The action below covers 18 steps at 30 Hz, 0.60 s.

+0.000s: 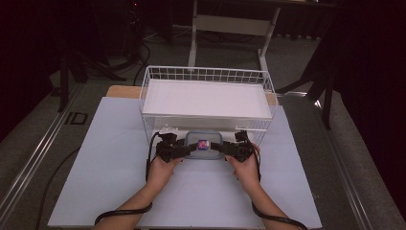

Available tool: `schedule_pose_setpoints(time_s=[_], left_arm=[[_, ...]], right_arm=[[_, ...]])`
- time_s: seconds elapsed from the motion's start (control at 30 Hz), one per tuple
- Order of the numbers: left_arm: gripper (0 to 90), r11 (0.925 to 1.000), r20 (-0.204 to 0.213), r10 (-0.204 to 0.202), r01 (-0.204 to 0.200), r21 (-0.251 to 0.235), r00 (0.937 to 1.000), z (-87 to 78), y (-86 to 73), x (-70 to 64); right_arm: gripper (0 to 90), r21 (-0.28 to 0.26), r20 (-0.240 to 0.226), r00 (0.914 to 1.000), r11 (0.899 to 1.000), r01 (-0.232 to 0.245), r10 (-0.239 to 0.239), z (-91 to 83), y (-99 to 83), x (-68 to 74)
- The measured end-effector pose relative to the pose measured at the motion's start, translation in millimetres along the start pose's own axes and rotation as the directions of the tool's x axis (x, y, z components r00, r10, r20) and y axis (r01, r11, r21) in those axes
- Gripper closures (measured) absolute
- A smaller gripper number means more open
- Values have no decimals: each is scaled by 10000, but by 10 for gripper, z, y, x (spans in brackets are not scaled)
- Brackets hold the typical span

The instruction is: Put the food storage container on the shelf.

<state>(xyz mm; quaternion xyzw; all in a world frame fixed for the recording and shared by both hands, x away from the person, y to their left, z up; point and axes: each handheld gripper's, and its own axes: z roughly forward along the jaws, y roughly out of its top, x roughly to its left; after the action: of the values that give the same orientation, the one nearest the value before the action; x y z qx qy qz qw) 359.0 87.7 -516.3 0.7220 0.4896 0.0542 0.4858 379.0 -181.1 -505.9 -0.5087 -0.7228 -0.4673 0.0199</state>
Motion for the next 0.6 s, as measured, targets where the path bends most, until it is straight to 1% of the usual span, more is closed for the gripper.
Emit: schedule_pose_setpoints(time_s=[0.07,0.17,0.2,0.27,0.33,0.4,0.43,0.47,0.5,0.53,0.57,0.6], left_arm=[[433,10000,10,-64,64,-61,10000,5,4,6],[431,9998,124,92,-89,-184,9999,11,17,34],[429,9997,159,118,-115,-212,9998,12,21,40],[427,9995,238,93,-86,-290,9997,19,28,53],[419,9993,236,224,-216,-311,9995,28,30,56],[414,9990,315,266,-254,-370,9991,32,27,69],[412,9988,337,282,-268,-419,9990,37,22,72],[408,9982,342,409,-394,-442,9986,41,22,75],[401,9979,327,447,-431,-481,9985,47,21,76],[394,9975,311,471,-454,-538,9984,54,17,76],[385,9968,277,541,-523,-608,9982,61,11,73],[375,9961,253,587,-569,-668,9980,69,3,68]], right_arm=[[409,-11,22,10000,10000,-47,47,25,5,-14],[409,-21,24,9999,9999,-145,145,30,20,-21],[409,-75,72,10000,10000,-55,55,37,27,-25],[409,-145,49,10000,9999,-61,61,42,37,-38],[407,-221,101,9999,9998,-8,10,46,37,-39],[404,-225,99,9999,9997,-45,47,48,42,-45],[400,-217,130,9999,9998,12,-9,48,46,-41],[394,-208,155,9999,9998,44,-41,52,51,-36],[386,-186,237,9997,9998,62,-58,57,55,-26],[375,-159,305,9993,9996,215,-210,65,59,-14],[365,-225,352,9983,9987,466,-458,78,62,-10],[358,-240,418,9977,9982,547,-537,85,62,-5]])
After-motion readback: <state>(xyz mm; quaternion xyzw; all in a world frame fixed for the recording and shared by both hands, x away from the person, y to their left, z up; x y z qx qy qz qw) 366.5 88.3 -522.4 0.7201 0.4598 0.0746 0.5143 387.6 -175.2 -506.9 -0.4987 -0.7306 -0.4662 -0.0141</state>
